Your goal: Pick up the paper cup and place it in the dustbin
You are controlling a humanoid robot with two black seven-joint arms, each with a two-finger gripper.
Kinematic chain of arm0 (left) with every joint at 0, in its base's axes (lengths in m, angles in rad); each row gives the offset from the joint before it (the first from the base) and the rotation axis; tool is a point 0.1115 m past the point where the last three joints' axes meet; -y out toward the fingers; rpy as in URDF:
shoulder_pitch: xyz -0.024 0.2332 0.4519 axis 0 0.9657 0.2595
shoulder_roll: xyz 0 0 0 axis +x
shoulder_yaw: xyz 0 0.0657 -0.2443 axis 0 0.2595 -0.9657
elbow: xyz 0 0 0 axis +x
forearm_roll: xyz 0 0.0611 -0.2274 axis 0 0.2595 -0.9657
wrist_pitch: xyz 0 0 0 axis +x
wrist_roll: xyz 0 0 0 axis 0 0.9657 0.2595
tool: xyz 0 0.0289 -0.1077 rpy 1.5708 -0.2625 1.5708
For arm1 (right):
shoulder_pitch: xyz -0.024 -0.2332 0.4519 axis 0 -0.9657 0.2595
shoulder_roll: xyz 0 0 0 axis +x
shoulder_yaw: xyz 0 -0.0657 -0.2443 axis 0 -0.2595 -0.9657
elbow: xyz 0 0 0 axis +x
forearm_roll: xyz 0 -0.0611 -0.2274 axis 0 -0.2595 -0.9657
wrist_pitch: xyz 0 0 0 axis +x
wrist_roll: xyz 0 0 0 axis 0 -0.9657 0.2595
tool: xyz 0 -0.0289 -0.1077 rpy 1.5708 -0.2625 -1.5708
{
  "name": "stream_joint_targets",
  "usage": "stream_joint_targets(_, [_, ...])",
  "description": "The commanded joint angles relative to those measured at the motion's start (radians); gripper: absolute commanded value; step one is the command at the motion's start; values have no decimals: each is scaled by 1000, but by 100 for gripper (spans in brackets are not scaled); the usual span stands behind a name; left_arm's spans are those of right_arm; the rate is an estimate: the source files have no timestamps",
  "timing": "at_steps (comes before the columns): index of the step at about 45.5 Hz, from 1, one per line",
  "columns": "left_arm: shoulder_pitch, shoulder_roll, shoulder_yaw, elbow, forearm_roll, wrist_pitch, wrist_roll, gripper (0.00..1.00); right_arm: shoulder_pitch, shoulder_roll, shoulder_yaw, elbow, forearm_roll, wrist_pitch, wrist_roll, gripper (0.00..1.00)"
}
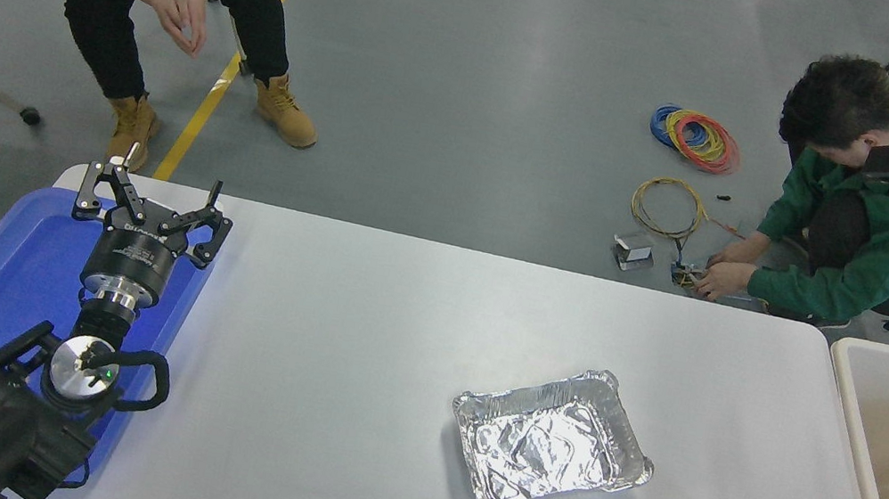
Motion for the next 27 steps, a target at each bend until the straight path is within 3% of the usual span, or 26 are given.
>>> stream_joint_targets(1, [0, 1, 0, 0, 0, 0, 0, 100, 205, 43, -40, 236, -15, 189, 0, 100])
stream_joint_targets(11, [0, 1, 0, 0, 0, 0, -2, 100, 253, 52, -37, 431, -83, 204, 0, 100])
stream_joint_targets(27, [0, 1, 0, 0, 0, 0, 0, 100, 290, 50, -31, 586, -84, 229, 0, 100])
